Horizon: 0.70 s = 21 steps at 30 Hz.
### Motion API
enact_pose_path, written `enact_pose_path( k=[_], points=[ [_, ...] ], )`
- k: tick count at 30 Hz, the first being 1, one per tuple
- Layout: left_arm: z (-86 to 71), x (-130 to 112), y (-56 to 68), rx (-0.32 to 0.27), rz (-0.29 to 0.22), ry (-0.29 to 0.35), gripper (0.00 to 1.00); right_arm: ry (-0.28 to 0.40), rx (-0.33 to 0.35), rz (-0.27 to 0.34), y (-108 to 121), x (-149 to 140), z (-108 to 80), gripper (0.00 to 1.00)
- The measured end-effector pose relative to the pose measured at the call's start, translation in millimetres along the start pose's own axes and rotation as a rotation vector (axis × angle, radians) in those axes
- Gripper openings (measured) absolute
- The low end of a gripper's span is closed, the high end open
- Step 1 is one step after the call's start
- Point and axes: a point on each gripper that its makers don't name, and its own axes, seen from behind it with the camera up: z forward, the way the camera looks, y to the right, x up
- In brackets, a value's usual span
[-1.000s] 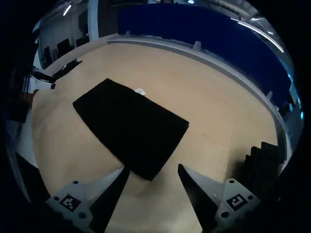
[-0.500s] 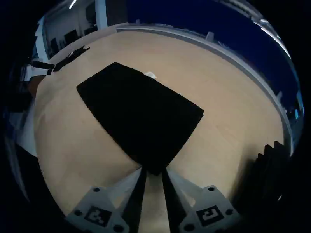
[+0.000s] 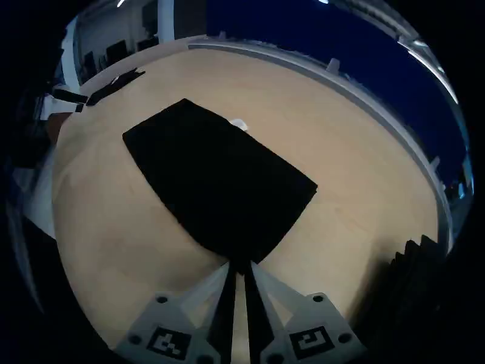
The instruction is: Fold towel
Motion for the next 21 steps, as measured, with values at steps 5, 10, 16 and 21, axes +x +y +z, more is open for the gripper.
enact_pose_path(
  k=[5,10,16,21],
  points=[
    [-2.7,-0.9,-2.7,0.0,-0.005,0.002,0.92,0.008,-0.008,-0.022,0.4,7.9,-4.1,0.09],
    [-7.9,-2.0,-7.7,0.007,-0.011,0.003,0.92,0.031,-0.02,-0.069,1.3,30.6,-12.5,0.09],
    [-12.7,-2.8,-12.0,0.007,-0.031,0.01,0.92,0.066,-0.026,-0.15,1.1,73.7,-24.0,0.09],
    [-16.6,-2.6,-14.8,0.005,-0.044,0.019,0.92,0.097,-0.02,-0.219,-5.9,113.8,-29.8,0.09]
  ],
)
